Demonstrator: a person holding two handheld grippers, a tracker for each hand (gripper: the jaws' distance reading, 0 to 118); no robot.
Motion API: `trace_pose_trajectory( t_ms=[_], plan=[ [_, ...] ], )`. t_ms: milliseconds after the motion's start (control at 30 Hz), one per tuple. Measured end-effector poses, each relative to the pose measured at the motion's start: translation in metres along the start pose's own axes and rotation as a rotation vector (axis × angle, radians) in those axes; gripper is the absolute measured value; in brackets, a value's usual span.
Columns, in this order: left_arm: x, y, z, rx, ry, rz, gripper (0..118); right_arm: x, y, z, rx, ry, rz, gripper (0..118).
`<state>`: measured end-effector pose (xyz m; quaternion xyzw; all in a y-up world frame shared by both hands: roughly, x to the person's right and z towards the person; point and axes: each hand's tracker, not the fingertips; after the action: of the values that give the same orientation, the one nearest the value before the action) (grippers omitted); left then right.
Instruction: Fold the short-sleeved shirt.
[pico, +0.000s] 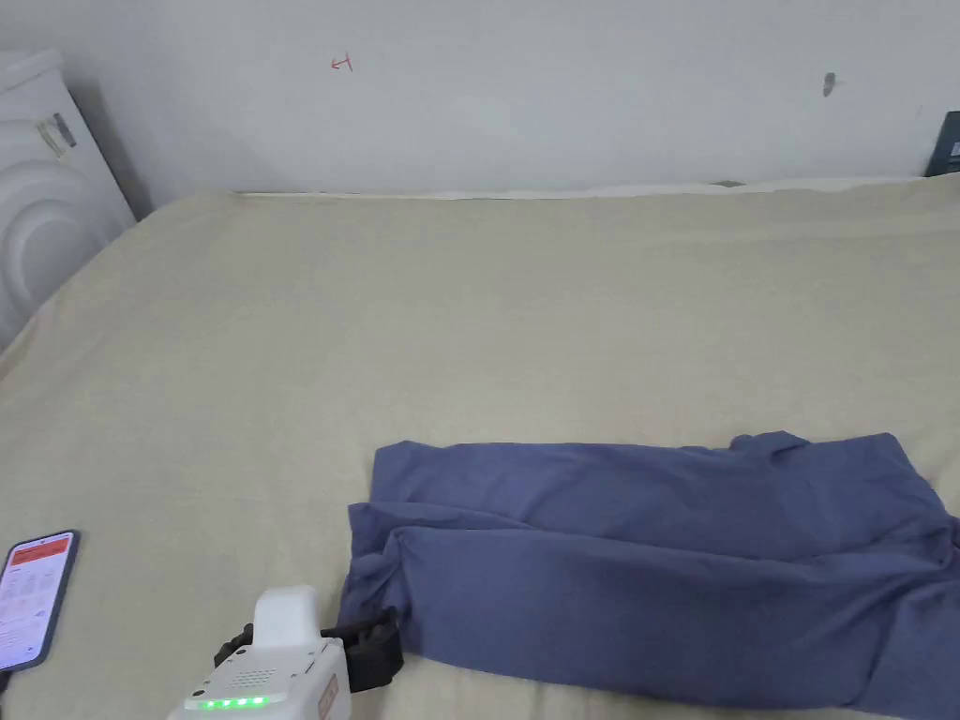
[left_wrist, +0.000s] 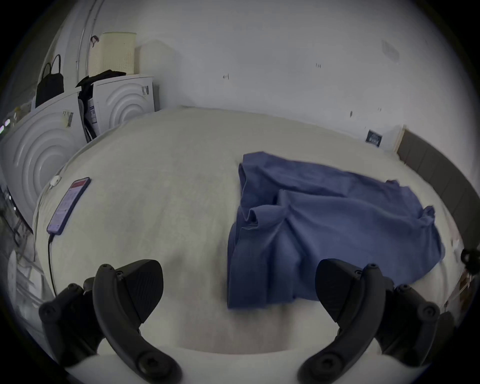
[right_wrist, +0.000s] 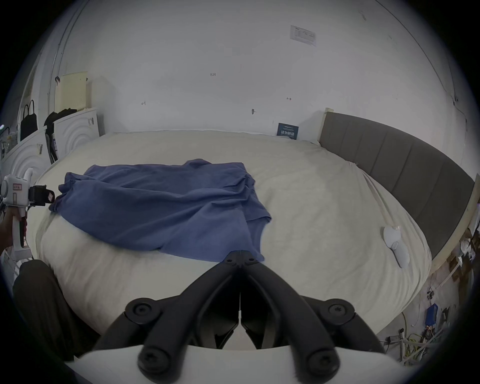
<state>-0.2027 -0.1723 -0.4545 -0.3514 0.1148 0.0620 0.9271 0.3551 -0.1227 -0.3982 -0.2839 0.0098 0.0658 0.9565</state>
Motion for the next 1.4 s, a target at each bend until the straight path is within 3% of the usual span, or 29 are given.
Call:
trace_pose_trajectory(
  t_ms=[67,100,133,167,233,267,300,333,367,400,433,533,567,633,700,833,1000,1133,1233,1267,1300,1333,1367,1400],
  plan=[
    [0.002,-0.003,-0.007,-0.019,-0.059,-0.026,110,0.008,0.000,-0.003,-0.003,-0.005,-0.003,1],
    [0.003,-0.007,-0.008,-0.029,-0.061,-0.030,89,0.012,0.000,-0.005,-0.005,-0.012,-0.004,1],
    [0.004,-0.011,-0.008,-0.030,-0.075,-0.034,33,0.014,0.001,-0.007,-0.009,-0.016,-0.004,1],
    [0.004,-0.015,-0.004,-0.018,-0.112,-0.029,17,0.017,0.002,-0.010,-0.012,-0.020,-0.005,1],
    [0.007,-0.015,0.002,-0.008,-0.192,-0.027,10,0.019,0.003,-0.019,-0.013,-0.027,-0.004,1],
    [0.007,-0.014,0.006,0.003,-0.153,-0.032,10,0.020,0.004,-0.024,-0.013,-0.021,-0.006,4],
    [0.003,-0.015,0.007,0.017,-0.157,-0.018,10,0.021,0.005,-0.031,-0.007,0.001,-0.007,17],
    [0.001,-0.013,0.012,0.036,-0.154,-0.007,10,0.019,0.007,-0.040,-0.011,0.013,-0.011,59],
    [0.000,-0.011,0.016,0.048,-0.150,-0.005,10,0.018,0.010,-0.048,-0.031,0.019,-0.014,90],
    [-0.001,-0.008,0.020,0.056,-0.158,-0.001,10,0.015,0.010,-0.059,-0.071,0.040,-0.008,102],
    [-0.003,-0.004,0.023,0.061,-0.164,0.001,10,0.013,0.009,-0.066,-0.065,0.059,-0.005,102],
    [-0.002,0.006,0.029,0.075,-0.173,-0.019,10,0.012,0.004,-0.102,-0.140,0.082,0.001,101],
    [-0.003,0.008,0.030,0.072,-0.178,-0.023,9,0.015,0.001,-0.113,-0.186,0.081,-0.030,93],
    [-0.007,0.013,0.028,0.063,-0.196,-0.012,10,0.021,-0.002,-0.124,-0.241,0.137,-0.106,62],
    [-0.010,0.015,0.026,0.046,-0.203,-0.019,9,0.017,0.002,-0.111,-0.174,0.146,-0.076,5],
    [-0.017,0.019,0.033,0.026,-0.257,-0.013,9,0.020,0.018,-0.092,-0.165,0.154,-0.066,5],
    [-0.041,0.025,0.070,0.024,-0.327,0.033,9,0.015,0.035,-0.022,-0.060,0.097,-0.086,5],
    [-0.059,0.002,0.095,-0.018,-0.360,0.062,9,0.004,0.005,-0.002,-0.100,0.074,-0.018,5],
    [-0.062,-0.031,0.091,-0.088,-0.339,0.046,9,-0.001,-0.029,-0.004,-0.136,0.111,-0.009,6],
    [-0.061,-0.041,0.089,-0.080,-0.338,0.046,9,-0.005,-0.039,-0.007,-0.143,0.106,0.004,10],
    [-0.060,-0.048,0.088,-0.070,-0.323,0.040,13,-0.007,-0.044,-0.005,-0.149,0.093,0.008,24],
    [-0.059,-0.051,0.090,-0.061,-0.308,0.041,31,-0.008,-0.046,-0.002,-0.154,0.081,0.005,66],
    [-0.058,-0.056,0.091,-0.046,-0.269,0.048,68,-0.009,-0.046,0.004,-0.157,0.050,-0.013,97],
    [-0.057,-0.057,0.095,-0.041,-0.228,0.040,108,-0.011,-0.043,0.012,-0.125,0.041,-0.046,112]
  ],
)
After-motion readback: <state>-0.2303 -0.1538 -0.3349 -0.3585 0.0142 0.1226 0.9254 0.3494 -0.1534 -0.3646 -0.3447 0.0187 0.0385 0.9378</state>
